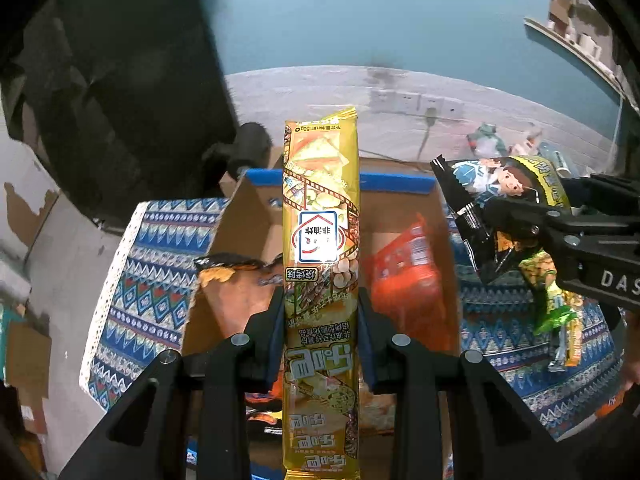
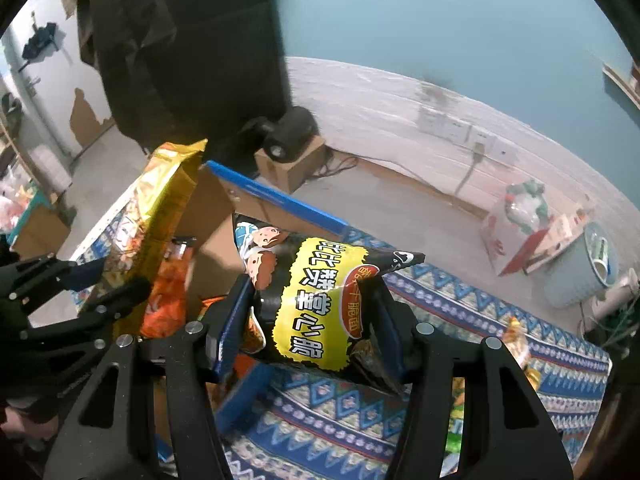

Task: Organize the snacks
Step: 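Carry the yellow biscuit pack with the left gripper to the box while the right carries the black-yellow bag, then release the yellow biscuit pack into the box with the left gripper while the right releases the black-yellow bag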

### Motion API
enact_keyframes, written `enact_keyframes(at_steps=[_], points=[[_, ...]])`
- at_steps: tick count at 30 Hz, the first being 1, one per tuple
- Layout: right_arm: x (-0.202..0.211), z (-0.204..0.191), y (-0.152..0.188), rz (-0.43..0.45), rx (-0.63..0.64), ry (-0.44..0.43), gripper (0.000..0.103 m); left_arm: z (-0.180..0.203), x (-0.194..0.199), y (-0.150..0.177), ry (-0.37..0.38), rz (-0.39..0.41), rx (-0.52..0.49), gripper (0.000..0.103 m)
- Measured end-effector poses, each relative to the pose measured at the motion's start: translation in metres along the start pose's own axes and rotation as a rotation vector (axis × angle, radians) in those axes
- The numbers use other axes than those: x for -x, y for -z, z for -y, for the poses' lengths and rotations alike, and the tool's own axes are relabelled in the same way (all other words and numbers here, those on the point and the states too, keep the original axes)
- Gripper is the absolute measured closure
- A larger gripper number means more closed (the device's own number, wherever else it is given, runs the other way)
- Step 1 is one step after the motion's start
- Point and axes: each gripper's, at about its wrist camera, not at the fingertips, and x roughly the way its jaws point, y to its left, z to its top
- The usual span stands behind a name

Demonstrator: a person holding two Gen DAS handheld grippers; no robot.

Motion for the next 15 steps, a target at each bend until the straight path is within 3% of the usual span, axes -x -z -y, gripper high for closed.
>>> enact_keyframes(at_steps=[15], points=[[-0.037,-0.036,-0.012,-0.060,0.022,-0.064,0.046,-0.032,-0.034,0.011,-0.015,-0.094,0.062,0.068]])
